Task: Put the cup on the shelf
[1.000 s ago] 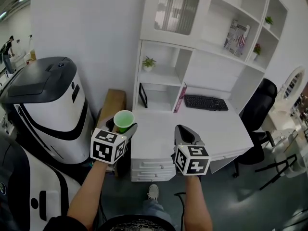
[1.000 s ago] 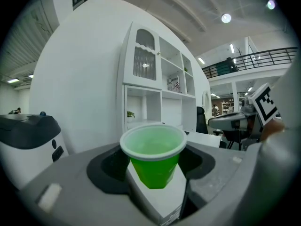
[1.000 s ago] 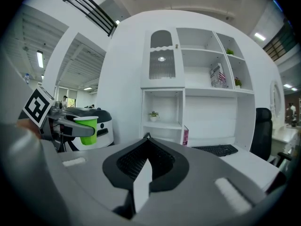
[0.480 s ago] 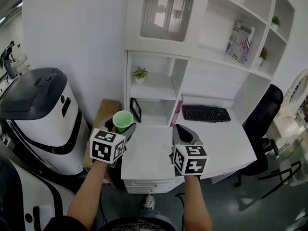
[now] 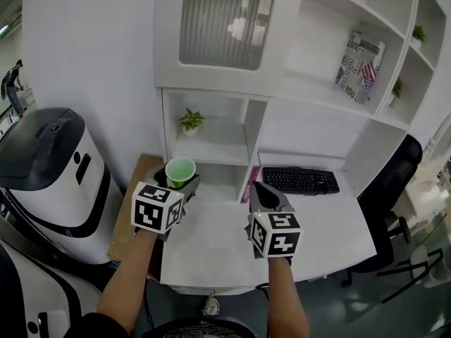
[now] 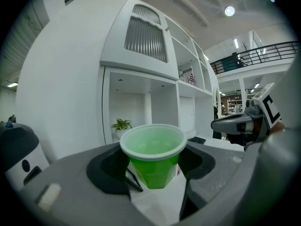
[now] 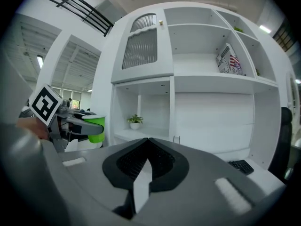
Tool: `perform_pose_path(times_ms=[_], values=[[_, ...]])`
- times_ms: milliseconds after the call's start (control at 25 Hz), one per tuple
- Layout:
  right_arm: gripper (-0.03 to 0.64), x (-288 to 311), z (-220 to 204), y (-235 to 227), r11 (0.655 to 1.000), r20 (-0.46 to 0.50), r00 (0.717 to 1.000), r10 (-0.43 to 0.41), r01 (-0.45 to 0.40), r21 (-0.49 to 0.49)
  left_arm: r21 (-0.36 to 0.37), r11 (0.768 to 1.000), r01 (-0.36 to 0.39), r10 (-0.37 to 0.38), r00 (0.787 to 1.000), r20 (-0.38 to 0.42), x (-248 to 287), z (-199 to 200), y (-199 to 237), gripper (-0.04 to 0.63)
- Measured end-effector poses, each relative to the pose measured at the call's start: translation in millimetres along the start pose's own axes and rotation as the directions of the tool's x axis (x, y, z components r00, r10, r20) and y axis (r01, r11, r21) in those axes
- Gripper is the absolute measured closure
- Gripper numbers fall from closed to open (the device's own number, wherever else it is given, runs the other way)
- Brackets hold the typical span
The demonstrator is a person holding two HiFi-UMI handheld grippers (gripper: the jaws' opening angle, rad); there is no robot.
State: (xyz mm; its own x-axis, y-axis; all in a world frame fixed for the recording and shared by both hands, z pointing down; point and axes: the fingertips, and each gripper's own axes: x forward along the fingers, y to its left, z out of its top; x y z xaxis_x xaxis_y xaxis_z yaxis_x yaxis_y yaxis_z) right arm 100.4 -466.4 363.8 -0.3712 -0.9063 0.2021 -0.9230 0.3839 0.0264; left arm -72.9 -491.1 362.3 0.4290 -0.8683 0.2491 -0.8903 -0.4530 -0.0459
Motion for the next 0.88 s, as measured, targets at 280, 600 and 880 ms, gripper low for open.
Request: perform_pose_path(times_ms=[280, 600, 880], values=[[0.592, 37, 4, -24, 0.999, -0.001, 0.999, 0.049, -0.049, 0.02, 0.014, 1.0, -0.011, 0.011, 1.0, -0.003, 52, 17, 3, 0.287], [0.592, 68, 0, -43, 0.996, -0.011, 0.996, 0.09, -0.09, 0.025, 0.024, 1.0, 0.002, -0.001, 1.0, -0.012, 102, 28, -2, 0.287], [0.592, 83, -2, -48, 0.993, -0.021, 0.993, 0.12, -0.12, 0.014, 0.056, 0.998, 0.009, -0.008, 1.0, -0.018, 140, 41, -2, 0.287]])
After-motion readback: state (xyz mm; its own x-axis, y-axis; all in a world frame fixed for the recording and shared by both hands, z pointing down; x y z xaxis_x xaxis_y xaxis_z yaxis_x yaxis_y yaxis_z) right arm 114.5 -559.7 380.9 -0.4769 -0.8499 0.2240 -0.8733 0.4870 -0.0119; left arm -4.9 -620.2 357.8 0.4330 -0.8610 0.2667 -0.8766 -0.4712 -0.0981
